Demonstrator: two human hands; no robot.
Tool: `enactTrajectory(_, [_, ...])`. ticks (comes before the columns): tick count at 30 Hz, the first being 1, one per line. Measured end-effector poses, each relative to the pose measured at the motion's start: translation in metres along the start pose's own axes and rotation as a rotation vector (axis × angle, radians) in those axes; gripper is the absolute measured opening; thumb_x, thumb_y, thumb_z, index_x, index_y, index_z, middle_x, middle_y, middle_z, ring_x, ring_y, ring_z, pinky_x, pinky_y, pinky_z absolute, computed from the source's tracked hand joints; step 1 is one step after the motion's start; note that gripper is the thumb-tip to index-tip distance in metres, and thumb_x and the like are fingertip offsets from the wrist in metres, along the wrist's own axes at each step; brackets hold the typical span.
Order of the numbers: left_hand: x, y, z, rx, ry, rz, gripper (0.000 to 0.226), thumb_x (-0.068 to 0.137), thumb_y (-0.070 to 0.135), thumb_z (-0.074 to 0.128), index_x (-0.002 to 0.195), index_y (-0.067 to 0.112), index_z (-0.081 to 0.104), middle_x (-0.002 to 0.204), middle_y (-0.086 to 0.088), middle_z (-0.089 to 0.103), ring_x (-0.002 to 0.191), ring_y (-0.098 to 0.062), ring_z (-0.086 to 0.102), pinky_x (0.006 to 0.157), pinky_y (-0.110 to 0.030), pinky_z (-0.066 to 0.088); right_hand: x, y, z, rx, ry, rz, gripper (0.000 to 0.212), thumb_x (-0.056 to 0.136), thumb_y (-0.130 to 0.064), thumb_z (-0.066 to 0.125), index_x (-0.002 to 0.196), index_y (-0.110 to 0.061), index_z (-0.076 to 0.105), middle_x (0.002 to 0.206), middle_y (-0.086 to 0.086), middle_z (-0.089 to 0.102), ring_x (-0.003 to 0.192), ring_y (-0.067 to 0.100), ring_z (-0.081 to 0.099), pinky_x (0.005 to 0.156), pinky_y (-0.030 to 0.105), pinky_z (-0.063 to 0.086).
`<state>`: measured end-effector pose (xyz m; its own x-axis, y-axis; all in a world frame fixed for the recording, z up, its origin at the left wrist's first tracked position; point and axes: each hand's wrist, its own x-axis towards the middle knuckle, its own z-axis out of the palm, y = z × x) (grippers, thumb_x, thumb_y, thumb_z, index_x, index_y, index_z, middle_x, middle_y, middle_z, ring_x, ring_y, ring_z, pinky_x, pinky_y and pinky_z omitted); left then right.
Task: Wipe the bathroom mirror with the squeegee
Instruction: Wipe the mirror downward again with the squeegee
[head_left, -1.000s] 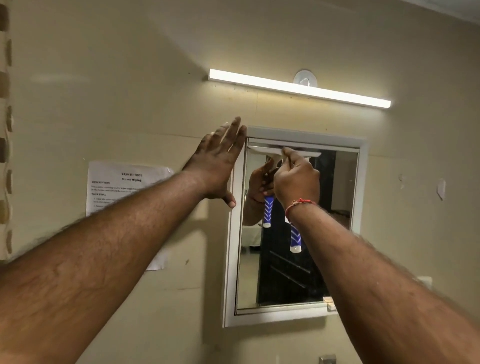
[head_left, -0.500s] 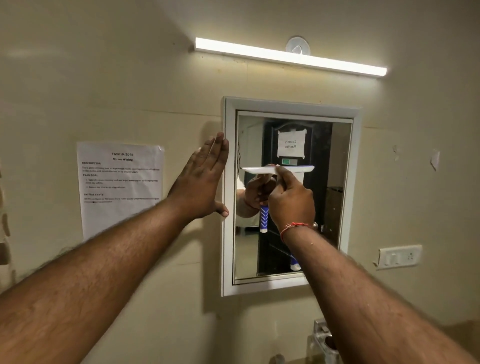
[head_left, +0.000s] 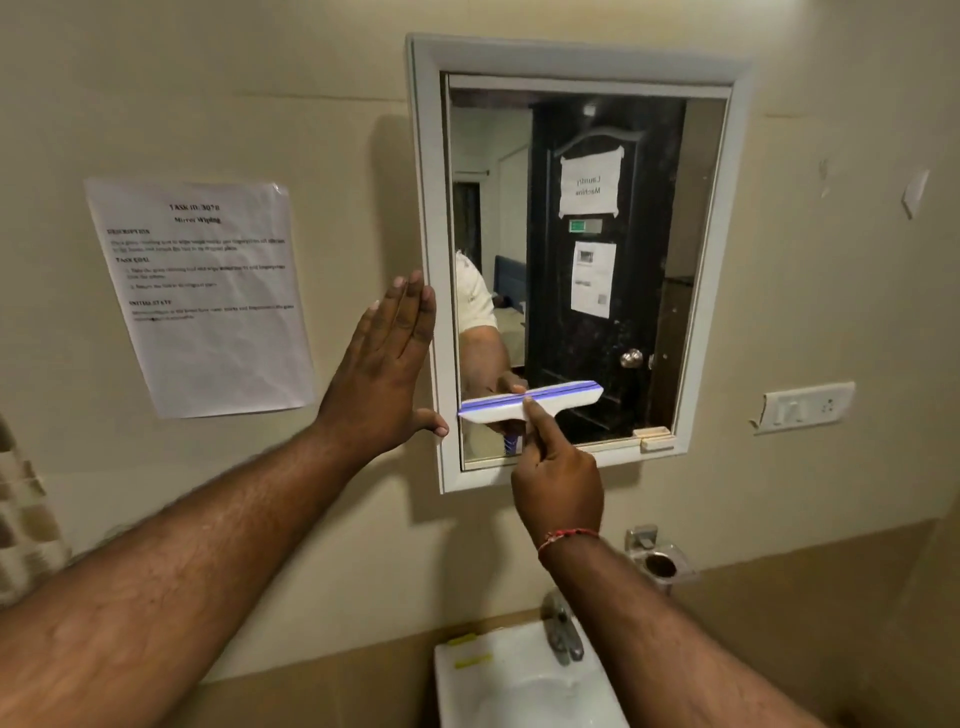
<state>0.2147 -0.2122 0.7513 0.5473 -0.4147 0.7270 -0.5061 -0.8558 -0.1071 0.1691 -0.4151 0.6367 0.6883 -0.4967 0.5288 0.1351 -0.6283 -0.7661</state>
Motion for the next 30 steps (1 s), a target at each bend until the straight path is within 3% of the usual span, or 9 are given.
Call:
enactTrajectory(6, [-0.027,0.008,0.027,0.007,-0.048,-0.013,0.175,0.057,0.069,0.1,0.177,0.012,-0.014,0.187,-0.007,-0.02,0.174,-0.03,-0.015,0.142,-0.053,0.008,-0.008,0.012,0.005,-0.019,-0.006,0.032,0.053,0.099,-0.046,0.038,0.148,-0.064,0.046,0.075,0.003,0.071,0.068,0.028,0.067,0.063,0.043,0.058])
enactTrajectory(11, [-0.041,0.009,0.046,0.035,-0.041,-0.002,0.177,0.054,0.069,0.101,0.177,0.01,-0.01,0.187,-0.009,-0.016,0.175,-0.03,-0.011,0.142,-0.053,0.008,-0.03,0.047,0.013,-0.094,-0.046,0.082,0.05,0.105,-0.034,0.054,0.145,-0.064,0.054,0.082,0.006,0.075,0.075,0.032,0.07,0.065,0.039,0.054])
enactTrajectory(16, [-0.045,0.008,0.05,0.067,-0.032,0.02,0.176,0.055,0.07,0.1,0.177,0.009,-0.01,0.187,-0.011,-0.015,0.175,-0.032,-0.009,0.142,-0.054,0.008,-0.031,0.05,0.018,-0.088,-0.047,0.112,0.048,0.105,-0.034,0.055,0.144,-0.063,0.056,0.086,0.007,0.077,0.077,0.034,0.07,0.066,0.041,0.056])
enactTrajectory(18, [-0.045,0.009,0.05,0.087,-0.023,0.029,0.175,0.055,0.071,0.1,0.177,0.008,-0.008,0.187,-0.012,-0.015,0.175,-0.034,-0.008,0.141,-0.056,0.011,-0.033,0.048,0.015,-0.087,-0.072,0.139,0.048,0.105,-0.036,0.053,0.145,-0.063,0.054,0.09,0.003,0.078,0.078,0.028,0.071,0.067,0.038,0.055])
enactTrajectory(21, [-0.048,0.009,0.049,0.108,-0.008,0.046,0.171,0.057,0.073,0.099,0.177,0.005,-0.003,0.187,-0.016,-0.01,0.175,-0.037,-0.004,0.139,-0.062,0.018,-0.032,0.043,0.008,-0.065,-0.142,0.146,0.046,0.107,-0.041,0.051,0.149,-0.06,0.053,0.095,-0.011,0.074,0.079,0.006,0.067,0.066,0.026,0.055])
enactTrajectory(23, [-0.049,0.004,0.045,0.12,0.019,0.082,0.159,0.067,0.081,0.089,0.178,0.005,0.003,0.188,-0.017,-0.006,0.175,-0.039,0.0,0.137,-0.066,0.023,-0.025,0.036,-0.001,-0.063,-0.183,0.142,0.044,0.106,-0.045,0.049,0.148,-0.057,0.056,0.101,-0.013,0.075,0.086,0.005,0.069,0.068,0.02,0.053])
enactTrajectory(26, [-0.037,-0.006,0.027,0.153,0.12,0.14,0.129,0.087,0.085,0.06,0.178,0.006,0.013,0.188,-0.017,0.004,0.174,-0.039,0.01,0.134,-0.067,0.025,-0.004,0.017,-0.023,-0.061,-0.136,0.107,0.045,0.1,-0.052,0.045,0.142,-0.067,0.055,0.118,-0.007,0.08,0.103,0.018,0.075,0.086,0.033,0.059])
enactTrajectory(30, [0.016,-0.01,-0.018,0.135,0.23,0.112,0.103,0.1,0.069,0.046,0.178,0.01,0.015,0.188,-0.013,0.006,0.175,-0.034,0.012,0.138,-0.058,0.017,0.046,-0.032,-0.068,-0.009,-0.032,-0.031,0.04,0.106,-0.053,0.047,0.143,-0.066,0.054,0.106,-0.01,0.081,0.093,0.015,0.076,0.082,0.037,0.063])
